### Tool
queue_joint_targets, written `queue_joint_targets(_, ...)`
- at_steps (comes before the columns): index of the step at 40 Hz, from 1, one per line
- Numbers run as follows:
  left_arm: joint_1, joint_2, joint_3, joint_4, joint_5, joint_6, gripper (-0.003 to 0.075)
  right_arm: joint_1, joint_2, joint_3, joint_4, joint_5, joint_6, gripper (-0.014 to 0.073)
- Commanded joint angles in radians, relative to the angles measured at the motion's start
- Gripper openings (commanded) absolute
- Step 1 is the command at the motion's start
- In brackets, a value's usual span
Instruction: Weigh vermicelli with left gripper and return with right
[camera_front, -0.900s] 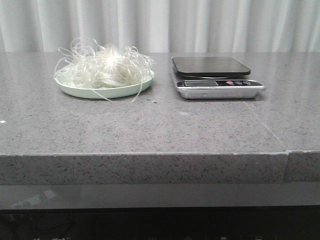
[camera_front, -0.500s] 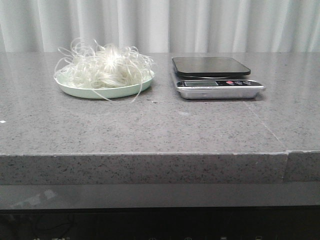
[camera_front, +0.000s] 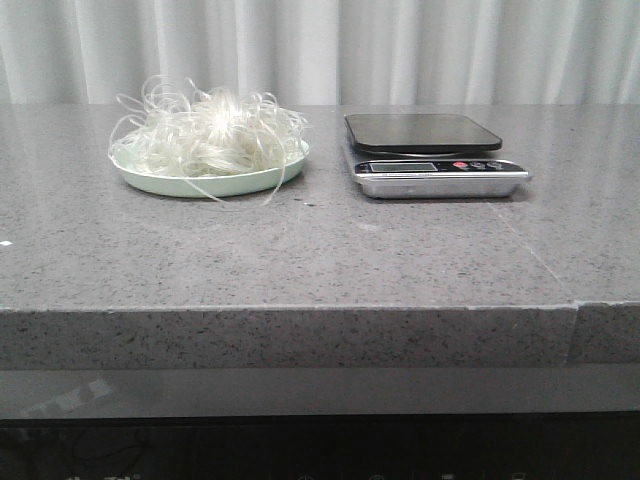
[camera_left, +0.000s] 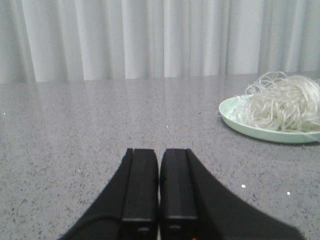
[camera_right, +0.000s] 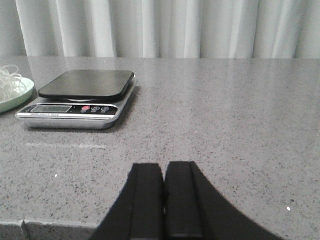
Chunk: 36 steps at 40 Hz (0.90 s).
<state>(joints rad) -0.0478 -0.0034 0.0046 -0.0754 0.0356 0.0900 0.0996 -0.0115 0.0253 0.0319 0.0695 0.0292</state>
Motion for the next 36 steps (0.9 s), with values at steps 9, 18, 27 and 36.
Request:
queue_joint_targets(9, -0.001, -0.012, -0.154, -0.014, -0.083, -0.007, 0.0155, -0.004, -0.004, -0.246, 0.010, 0.016, 0.001, 0.0152)
queue_joint_targets(18, -0.001, 0.094, -0.443, -0.014, 0.081, -0.007, 0.0155, -0.004, 0.140, -0.492, 0.010, 0.186, 0.001, 0.0152)
queue_joint_targets(27, -0.001, 0.287, -0.647, -0.014, 0.241, -0.007, 0.0155, -0.004, 0.383, -0.697, 0.010, 0.352, 0.001, 0.0152)
queue_joint_targets(36, -0.001, 0.426, -0.664, -0.014, 0.307, -0.007, 0.0155, -0.004, 0.569, -0.727, 0.010, 0.433, 0.001, 0.0152)
